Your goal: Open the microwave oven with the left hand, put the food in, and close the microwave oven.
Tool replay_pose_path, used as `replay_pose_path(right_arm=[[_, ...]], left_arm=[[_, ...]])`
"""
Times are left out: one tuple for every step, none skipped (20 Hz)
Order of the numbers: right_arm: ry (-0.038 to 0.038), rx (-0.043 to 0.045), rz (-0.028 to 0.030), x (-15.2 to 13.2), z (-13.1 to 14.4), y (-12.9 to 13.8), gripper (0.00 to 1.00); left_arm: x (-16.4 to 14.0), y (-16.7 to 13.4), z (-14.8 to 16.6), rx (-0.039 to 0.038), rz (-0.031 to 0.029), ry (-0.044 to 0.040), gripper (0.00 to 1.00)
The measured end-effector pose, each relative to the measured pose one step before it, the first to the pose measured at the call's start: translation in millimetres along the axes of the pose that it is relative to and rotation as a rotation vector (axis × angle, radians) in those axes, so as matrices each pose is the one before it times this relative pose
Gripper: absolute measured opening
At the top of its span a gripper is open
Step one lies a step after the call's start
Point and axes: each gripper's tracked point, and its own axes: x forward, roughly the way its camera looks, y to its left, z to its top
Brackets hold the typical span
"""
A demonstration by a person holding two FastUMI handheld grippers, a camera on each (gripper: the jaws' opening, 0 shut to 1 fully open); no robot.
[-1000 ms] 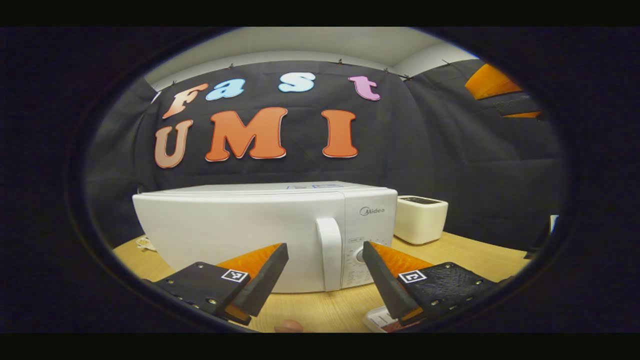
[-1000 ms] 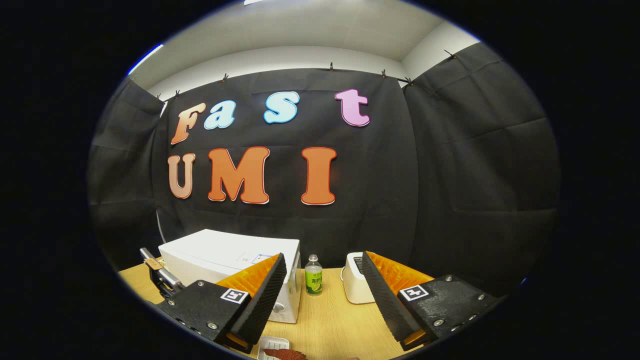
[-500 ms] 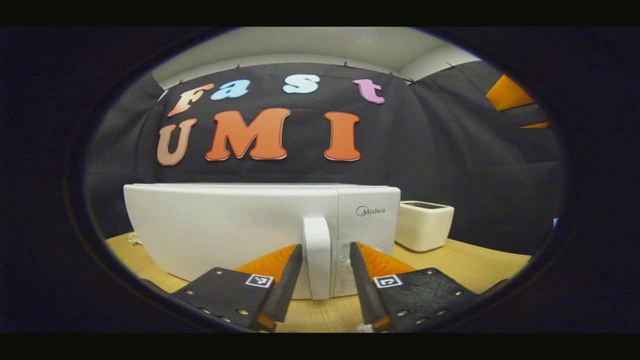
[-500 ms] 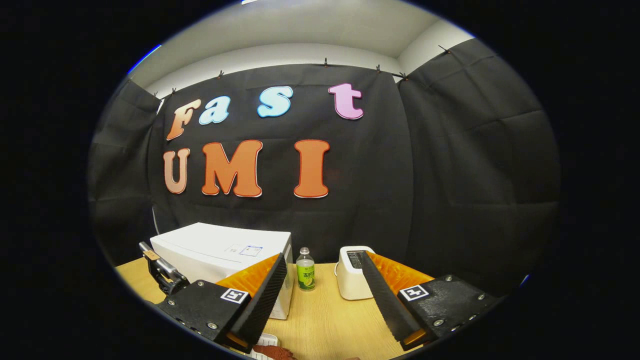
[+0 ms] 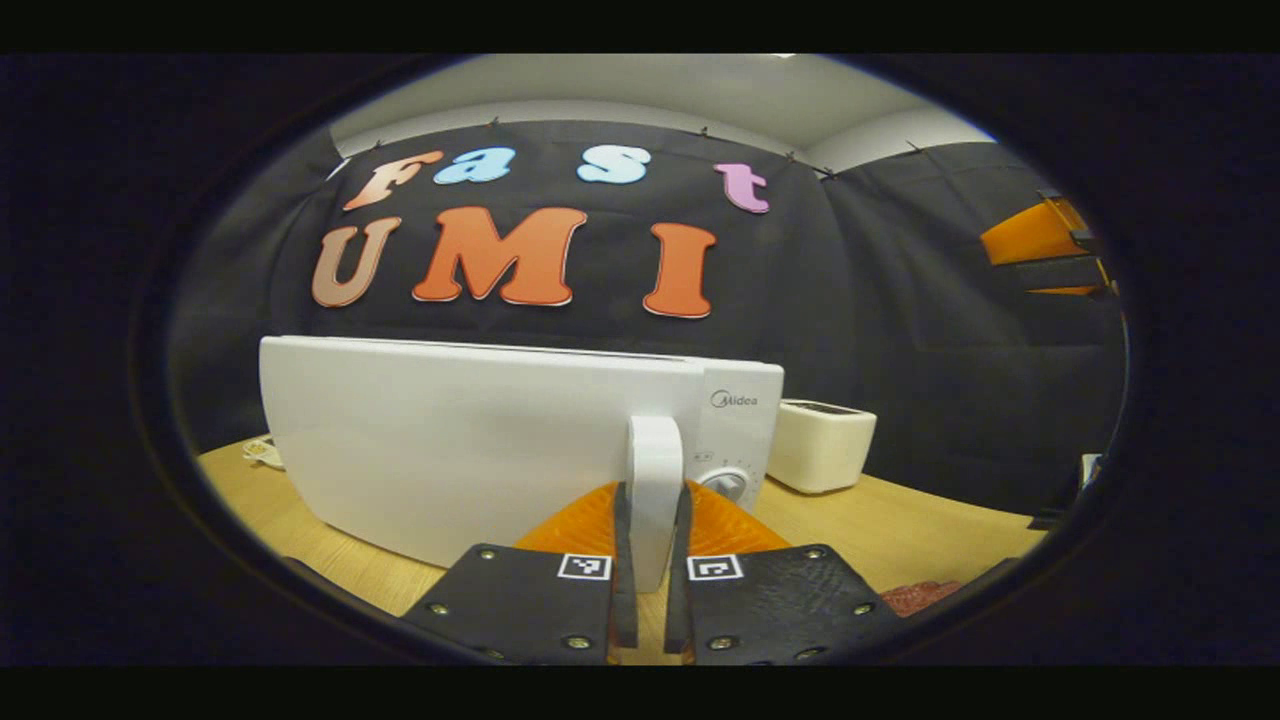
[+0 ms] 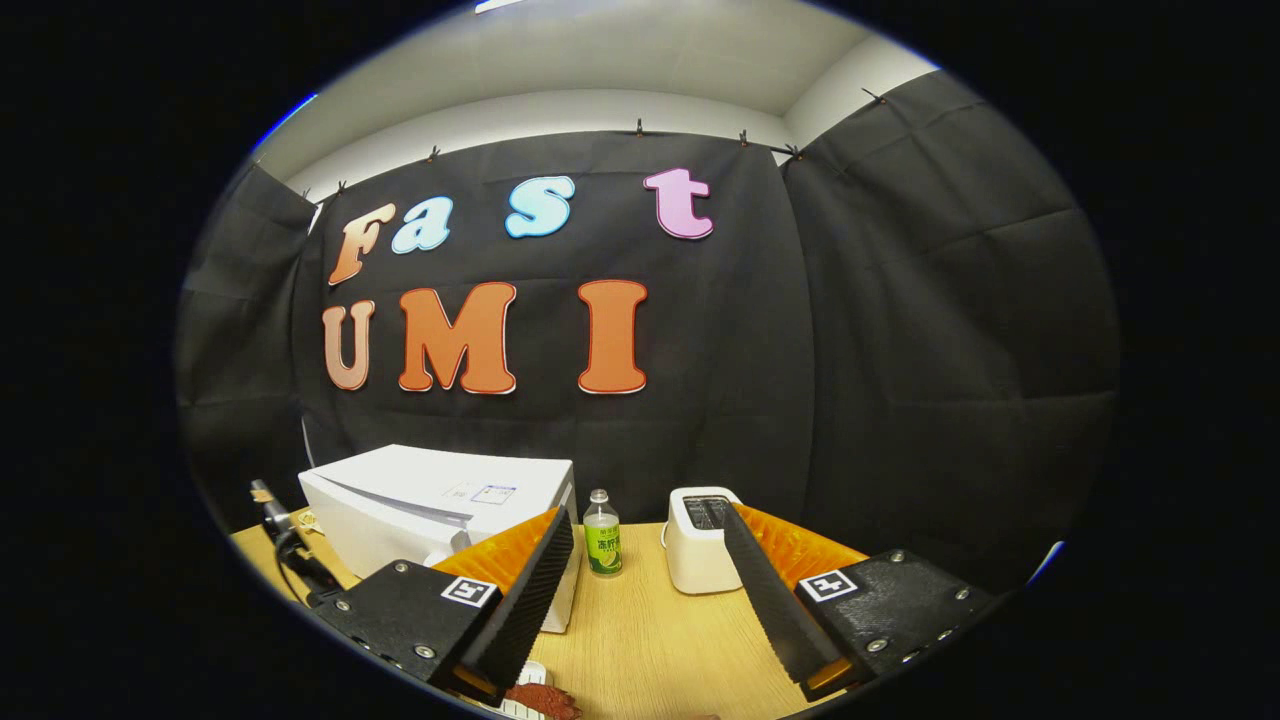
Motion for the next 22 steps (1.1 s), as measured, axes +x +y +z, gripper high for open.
replay_pose_path(right_arm=[[-0.00363, 0.0059, 0.00323, -0.56, -1.01, 0.88, 0.94], [0.00165, 0.00609, 0.00487, -0.14, -1.69, 2.57, 0.94], [0.00271, 0.00491, 0.00545, -1.7, -3.35, 1.4, 0.94], [0.00132, 0.00414, 0.00254, -0.93, -2.37, 1.72, 0.94], [0.00064, 0.0033, 0.00034, -0.44, -2.03, 0.54, 0.94], [0.0017, 0.00344, 0.00003, -1.09, -1.24, 2.17, 0.94], [0.00199, 0.00345, 0.00183, 0.04, -2.25, 1.6, 0.94], [0.00425, 0.00303, 0.00393, -1.03, -2.35, 2.76, 0.94], [0.00629, 0.00104, 0.00604, -0.78, -3.82, 3.16, 0.94], [0.00665, -0.00088, 0.00487, -0.45, -2.43, 3.58, 0.94], [0.00477, -0.00203, 0.00671, 0.02, -2.38, 5.21, 0.94], [0.00113, -0.00102, 0.00743, -0.61, -0.7, 5.21, 0.94], [0.00016, 0.00136, 0.00795, -0.35, -0.73, 5.61, 0.94], [-0.00092, 0.00327, 0.01122, -0.44, 0.64, 6.62, 0.94], [0.00067, 0.00363, 0.0125, -0.66, -2.08, 7.01, 0.94], [0.00166, 0.00242, 0.01212, 0.0, -0.62, 7.72, 0.94], [0.00103, -0.00053, 0.01589, -1.16, -2.43, 8.79, 0.94], [0.0003, -0.00023, 0.01108, 0.2, -1.88, 7.05, 0.94], [0.00158, 0.00001, 0.00867, 0.54, -1.78, 6.14, 0.94], [0.00204, 0.00088, 0.00998, 0.43, -2.82, 6.64, 0.94], [0.00496, 0.00258, 0.01084, -0.15, -2.72, 6.36, 0.94], [0.00425, 0.00399, 0.01089, 0.17, -3.12, 6.01, 0.94]], left_arm=[[-13.13, -0.84, -0.69, 0.00326, -0.02798, 0.0015, 0.12], [-13.9, 0.41, 1.41, 0.00047, -0.03136, -0.0023, 0.12], [-16.32, 0.94, 0.22, -0.00491, -0.03103, 0.00801, 0.12], [-14.86, 1.03, 1.69, -0.00845, -0.02389, 0.00677, 0.12], [-16.11, 2.3, 0.84, -0.00428, -0.02051, 0.00355, 0.12], [-14.33, 3.12, 1.44, -0.00274, -0.01263, 0.00937, 0.12], [-13.98, 2.98, -0.63, -0.00292, -0.00772, 0.01431, 0.12], [-14.35, 3.53, 1.36, -0.00084, -0.00757, 0.00427, 0.12], [-14.5, 2.77, -0.08, -0.00262, -0.00564, 0.0104, 0.09], [-14.74, 4.88, 1.61, -0.00187, -0.00448, 0.00444, 0.12], [-12.07, 4.47, -0.68, -0.0018, 0.00088, 0.01049, 0.12], [-12.82, 5.64, 0.02, -0.0027, 0.00424, 0.00783, 0.12], [-13.25, 6.38, -0.21, -0.00091, 0.00722, 0.00407, 0.12], [-12.25, 6.06, -0.18, 0.00345, 0.01161, 0.00519, 0.12], [-12.5, 7.03, -0.01, 0.00081, 0.01527, 0.00037, 0.12], [-11.08, 8.87, 0.46, -0.00093, 0.01973, -0.00099, 0.12], [-11.17, 8.95, 0.35, 0.00039, 0.02259, -0.00115, 0.12], [-11.56, 9.9, 0.38, -0.00144, 0.02658, -0.0032, 0.12], [-11.95, 10.86, 0.19, -0.00071, 0.03291, -0.00169, 0.12], [-11.8, 12.32, 2.3, 0.00423, 0.03883, -0.00646, 0.12], [-11.38, 14.5, 0.51, 0.00679, 0.04405, 0.00097, 0.17], [-10.06, 15.94, 1.9, 0.00338, 0.05168, -0.00205, 0.09]])
